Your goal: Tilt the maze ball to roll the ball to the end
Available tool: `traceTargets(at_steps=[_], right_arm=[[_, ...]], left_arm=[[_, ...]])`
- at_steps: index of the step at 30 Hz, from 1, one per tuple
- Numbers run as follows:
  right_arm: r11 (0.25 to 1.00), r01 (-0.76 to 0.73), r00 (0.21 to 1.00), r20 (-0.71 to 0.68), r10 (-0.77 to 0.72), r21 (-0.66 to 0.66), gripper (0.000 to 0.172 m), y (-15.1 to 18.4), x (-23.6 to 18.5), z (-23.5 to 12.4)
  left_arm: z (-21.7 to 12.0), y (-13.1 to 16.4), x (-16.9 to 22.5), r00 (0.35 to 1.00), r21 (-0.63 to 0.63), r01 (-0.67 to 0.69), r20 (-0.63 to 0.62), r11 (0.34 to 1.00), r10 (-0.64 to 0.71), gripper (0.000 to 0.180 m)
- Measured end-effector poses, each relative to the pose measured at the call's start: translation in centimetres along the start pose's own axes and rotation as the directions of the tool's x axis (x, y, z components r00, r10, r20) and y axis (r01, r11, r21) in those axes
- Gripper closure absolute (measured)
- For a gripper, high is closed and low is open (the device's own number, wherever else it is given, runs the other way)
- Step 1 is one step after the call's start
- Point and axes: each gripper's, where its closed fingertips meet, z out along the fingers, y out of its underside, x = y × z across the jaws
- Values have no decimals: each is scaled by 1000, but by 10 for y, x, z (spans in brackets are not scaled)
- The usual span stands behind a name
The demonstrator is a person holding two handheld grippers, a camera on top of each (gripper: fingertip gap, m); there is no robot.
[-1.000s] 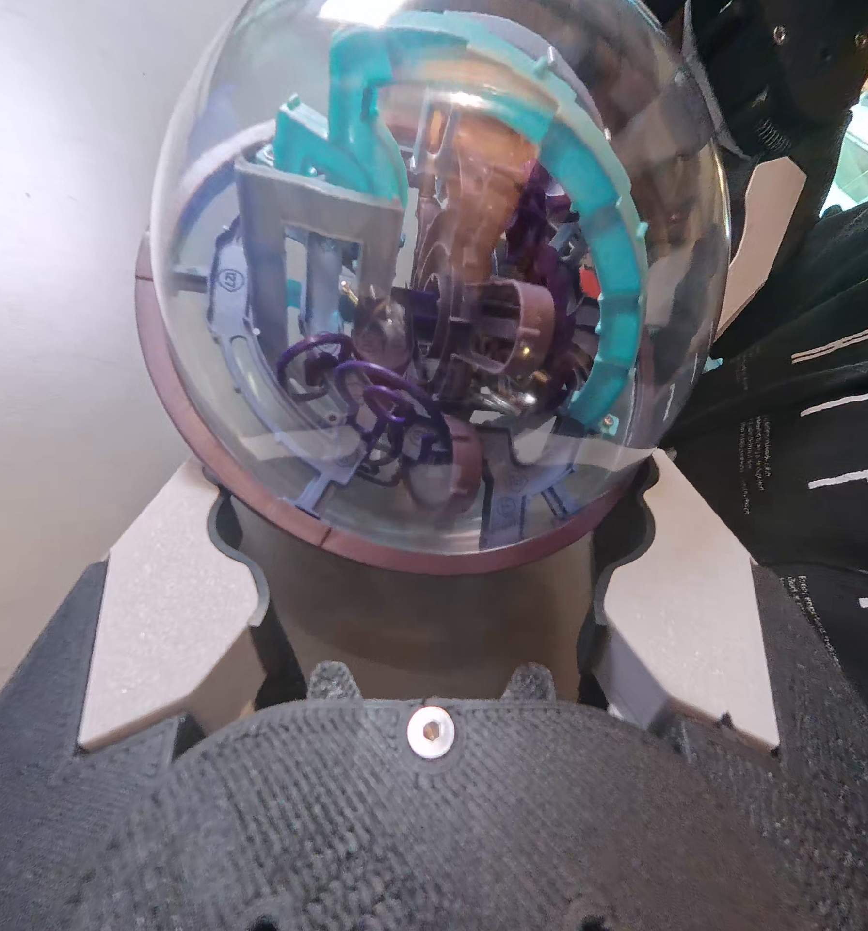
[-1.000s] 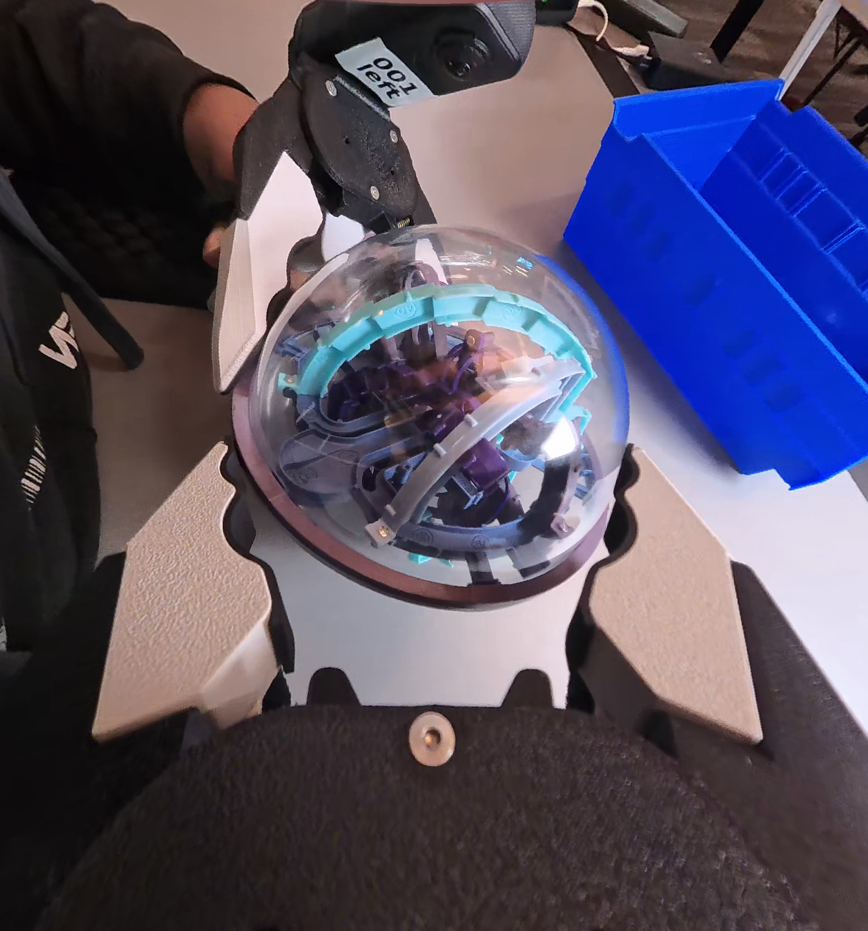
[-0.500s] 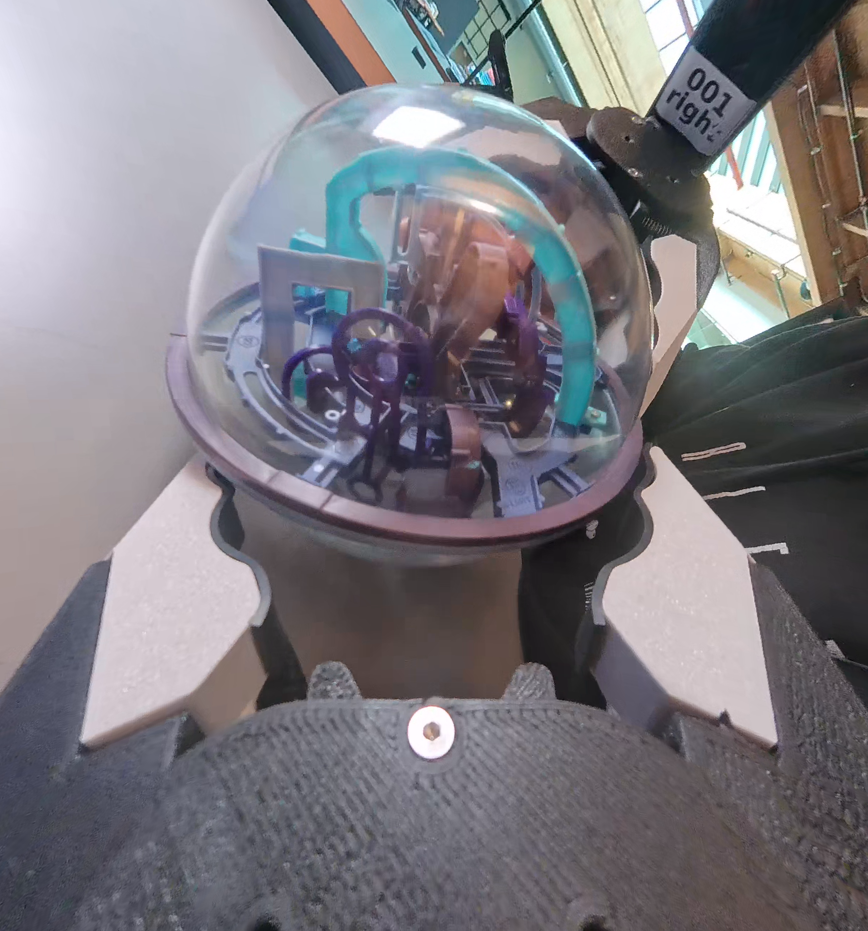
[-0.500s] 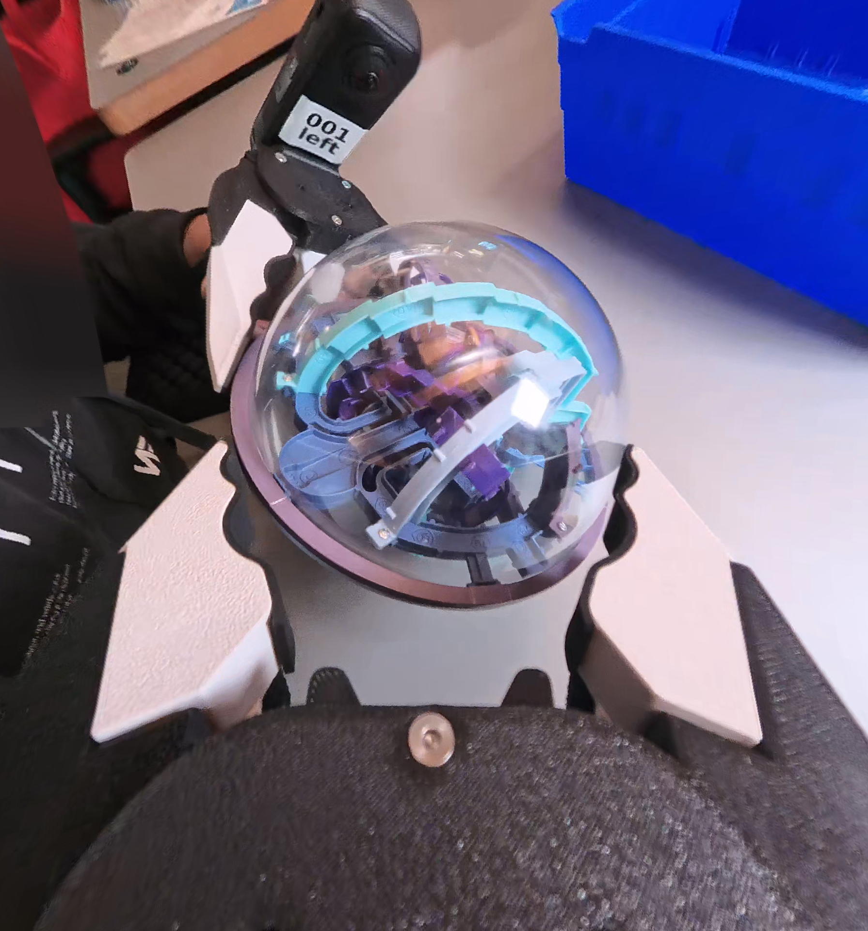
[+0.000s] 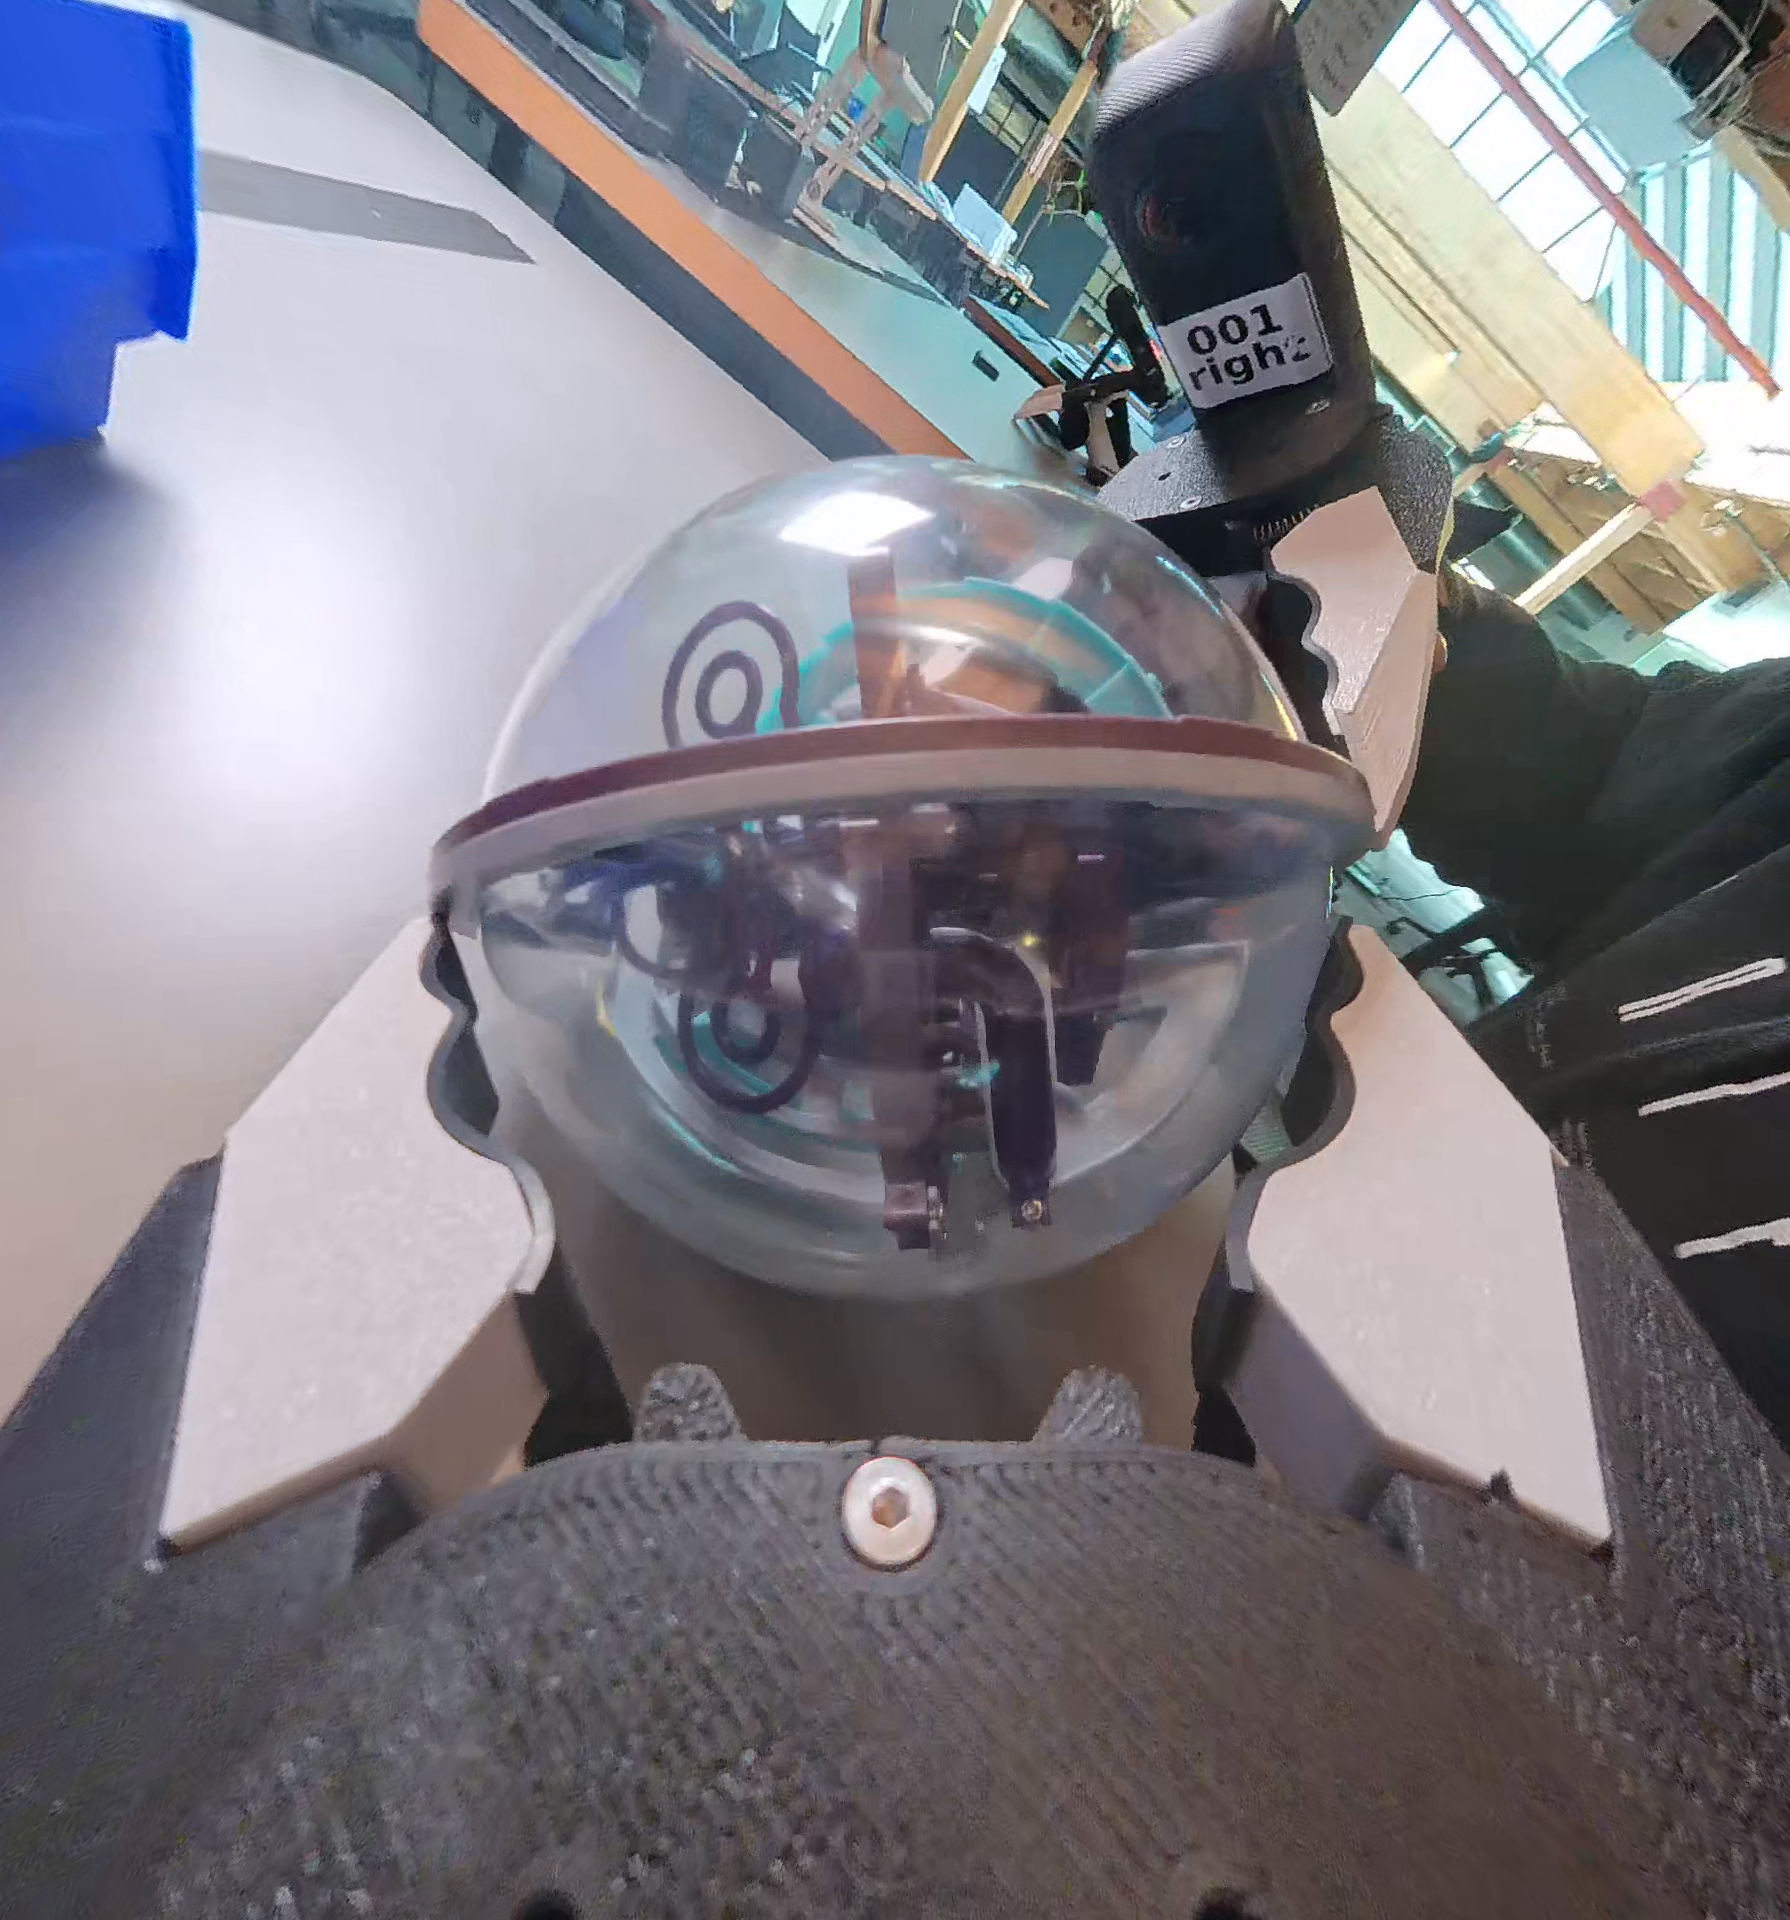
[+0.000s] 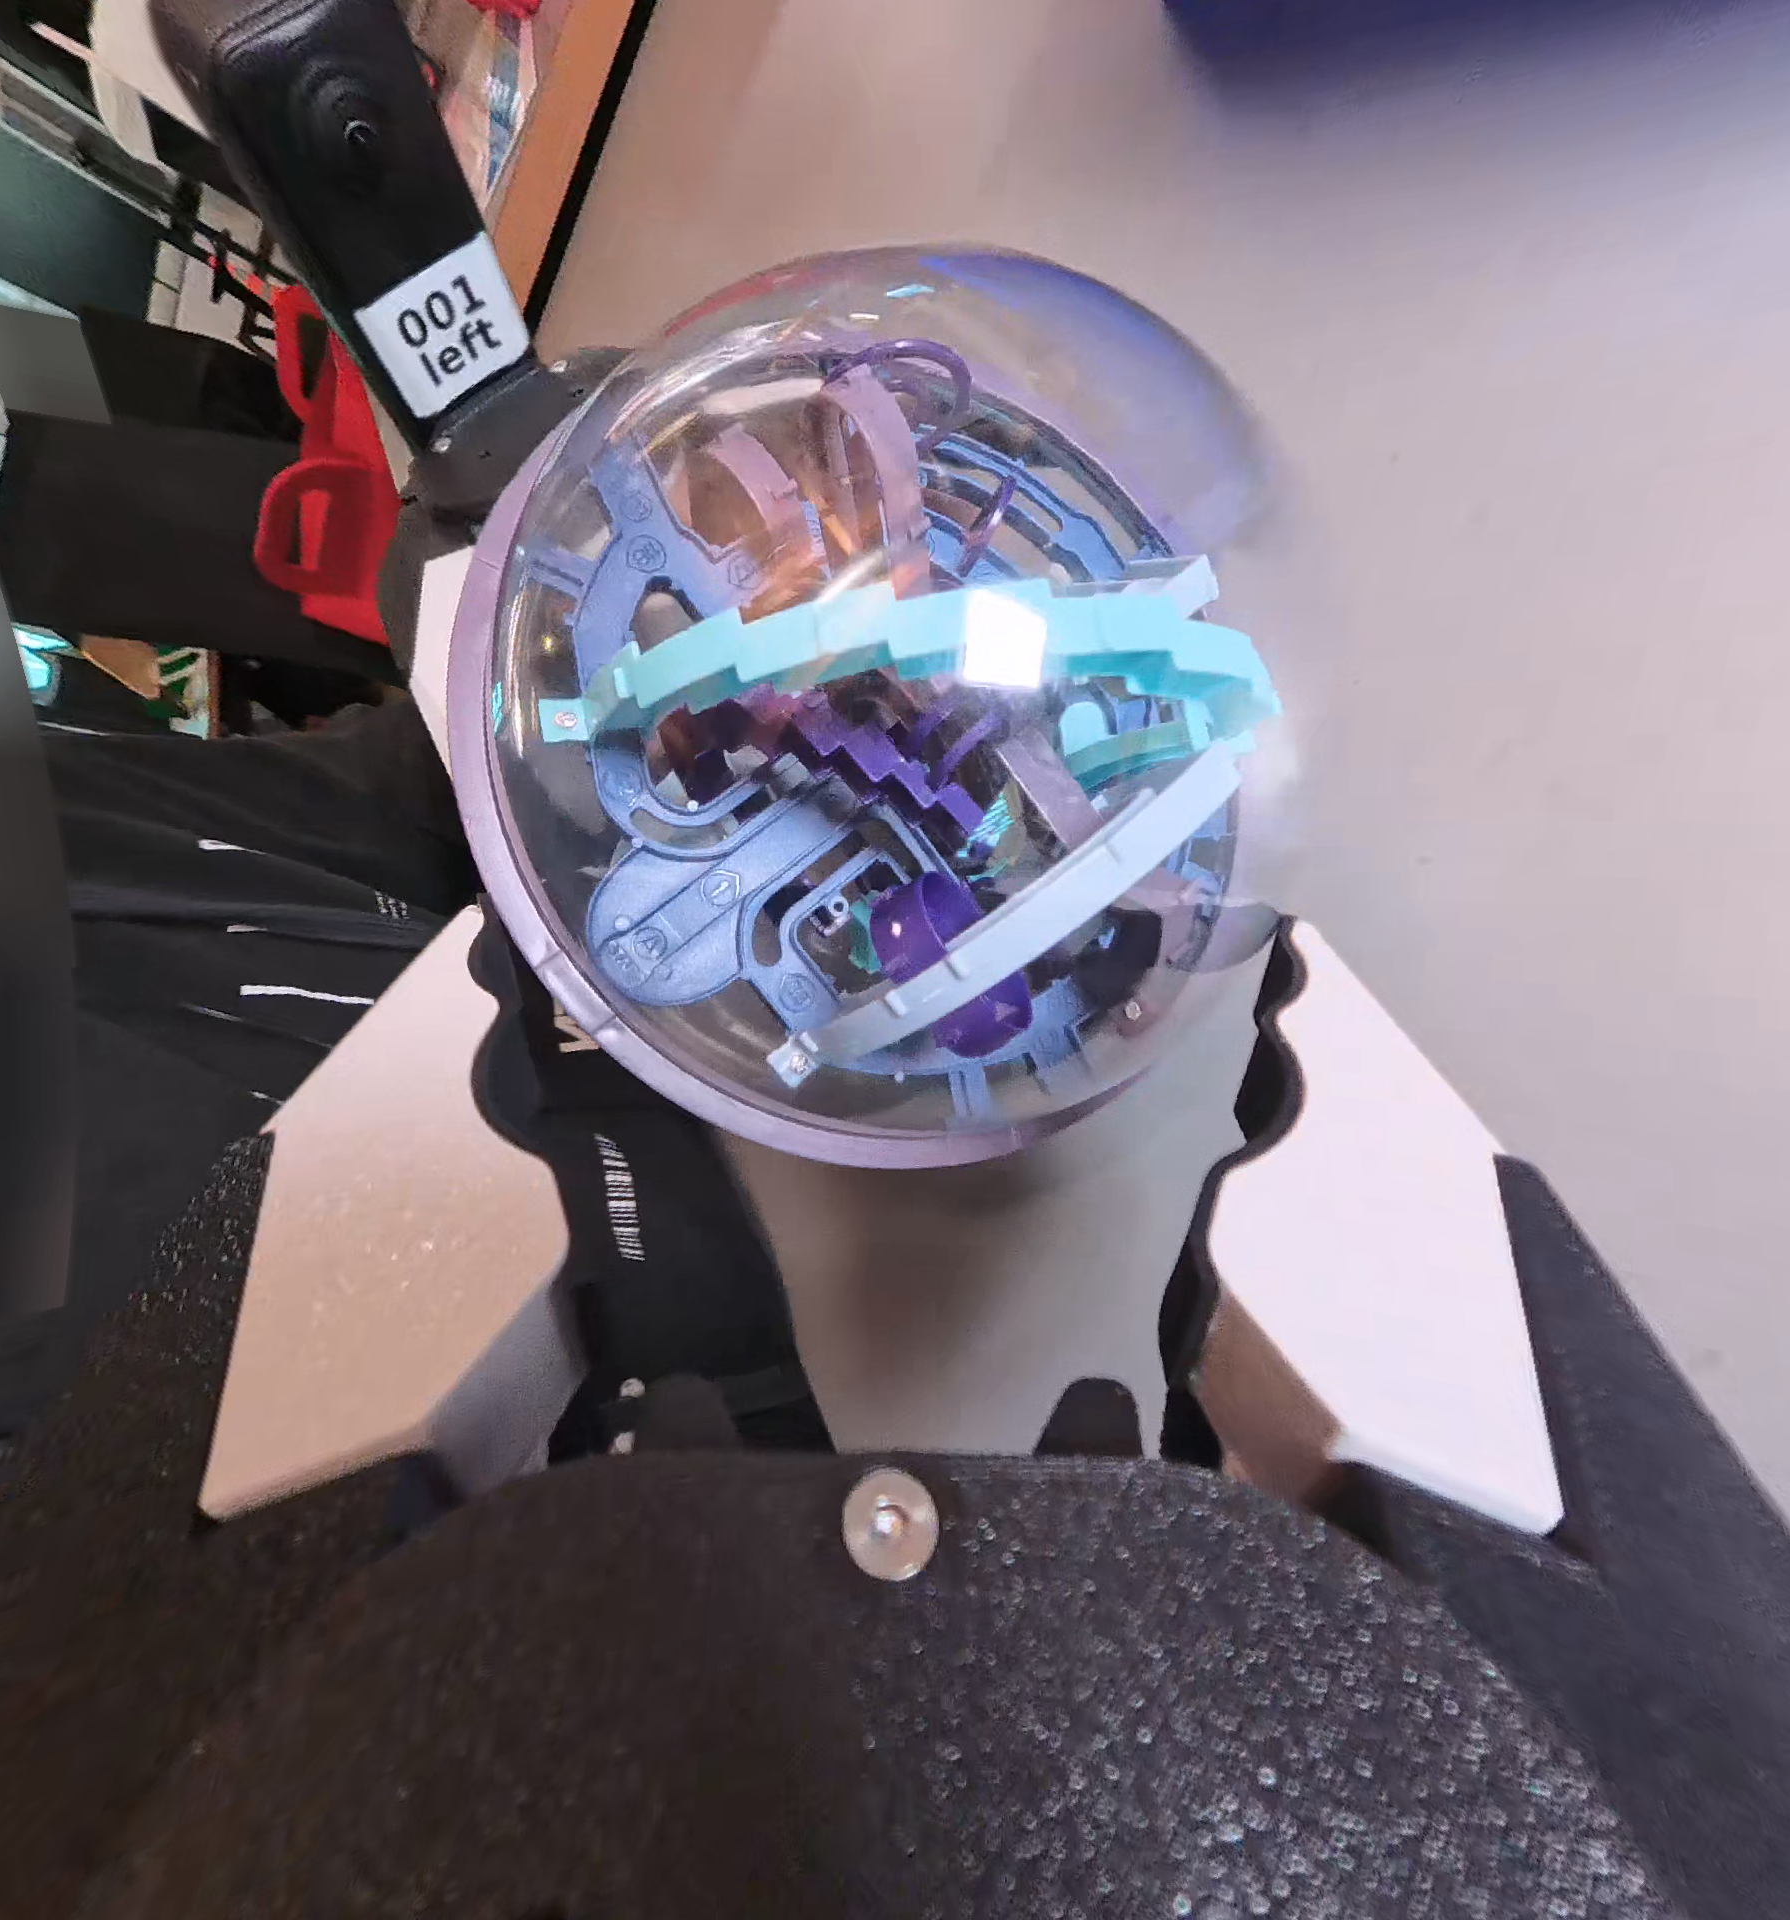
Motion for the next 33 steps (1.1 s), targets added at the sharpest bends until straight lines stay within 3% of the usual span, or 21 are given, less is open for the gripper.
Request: traceTargets(at_steps=[2, 5, 9, 14, 16, 19, 22, 25, 29, 33], right_arm=[[999, 39, 999, -5, -39, -9, 38, 3, 0, -2], [971, 235, 972, -8, -236, -30, 34, 12, -5, -2], [796, 603, 780, -174, -601, -47, 27, 2, 9, -5], [582, 812, 578, -202, -791, 45, 25, -26, 3, -7], [539, 842, 532, -187, -826, 14, 25, -25, 8, 0], [563, 825, 562, -188, -806, 51, 30, -29, 10, 4], [629, 769, 637, -202, -744, 109, 36, -35, 11, -1], [660, 740, 669, -232, -706, 127, 37, -35, 11, -1], [739, 642, 766, -213, -606, 205, 39, -39, 11, -4], [776, 564, 826, -166, -539, 283, 39, -40, 11, -5]], left_arm=[[-1, 1, 0, 995, -17, 83, -47, 996, -84, 30], [-5, 1, -7, 962, -40, 241, -120, 970, -244, 30], [-5, -1, -11, 910, -108, 354, -188, 929, -369, 31], [-2, -2, -11, 833, -241, 430, -268, 870, -485, 32], [0, -2, -10, 798, -286, 446, -302, 848, -521, 33], [2, -10, -17, 794, -257, 468, -298, 846, -530, 33], [-6, -28, -37, 899, -86, 383, -193, 920, -392, 35], [-20, -40, -28, 980, 13, 183, -88, 983, -181, 38], [-11, -19, -10, 997, -69, -52, 45, 996, 55, 35], [5, -14, -14, 992, -93, -97, 67, 991, 103, 29]])
